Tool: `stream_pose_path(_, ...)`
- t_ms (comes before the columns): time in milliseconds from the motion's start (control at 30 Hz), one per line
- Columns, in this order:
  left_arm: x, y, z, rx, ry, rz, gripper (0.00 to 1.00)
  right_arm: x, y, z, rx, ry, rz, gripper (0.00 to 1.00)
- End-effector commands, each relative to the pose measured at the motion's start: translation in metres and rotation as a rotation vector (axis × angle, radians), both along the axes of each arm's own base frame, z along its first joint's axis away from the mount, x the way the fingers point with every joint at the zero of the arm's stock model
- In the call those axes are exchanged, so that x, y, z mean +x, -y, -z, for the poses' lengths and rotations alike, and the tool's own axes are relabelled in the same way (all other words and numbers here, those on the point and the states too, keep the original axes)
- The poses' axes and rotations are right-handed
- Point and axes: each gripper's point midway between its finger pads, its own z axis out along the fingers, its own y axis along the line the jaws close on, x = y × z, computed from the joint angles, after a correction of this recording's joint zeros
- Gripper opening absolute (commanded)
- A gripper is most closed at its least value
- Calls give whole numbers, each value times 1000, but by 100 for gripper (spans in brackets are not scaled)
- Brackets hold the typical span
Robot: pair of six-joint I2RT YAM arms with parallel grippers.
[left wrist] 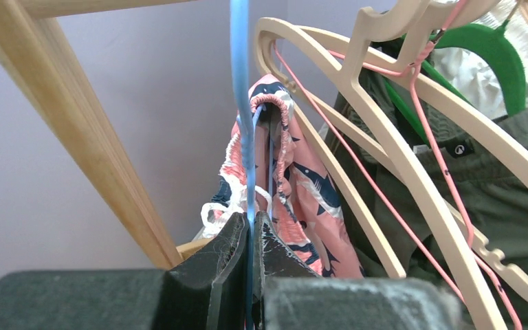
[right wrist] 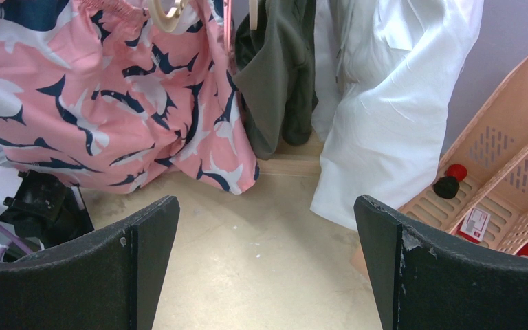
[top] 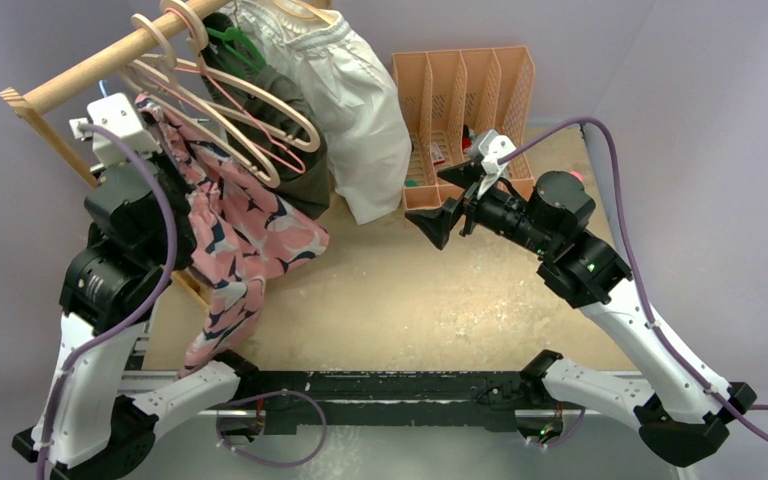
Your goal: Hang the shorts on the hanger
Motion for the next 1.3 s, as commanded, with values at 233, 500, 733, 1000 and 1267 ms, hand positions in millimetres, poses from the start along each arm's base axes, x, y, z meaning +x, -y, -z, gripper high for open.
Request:
stream_pose_path(233,8,-12,-39,36,70,-139,0,-2,8,-44,84,105,31,100)
stream_pose_path(500,19,-10,-51,50,75,-183,0,-6,13,-46,89,109,34,100)
stream_pose_path(733,36,1,-62,34,97,-174,0,-11,18,-50,96,118,37,100)
stream_pose_path(1000,52,1,-57,45,76,-204,0,-20,28,-53,102,127,49,100)
stream_pose_path(1267,66,-28,-50,27,65,-266,0,-28,35,-56,109,138,55,100)
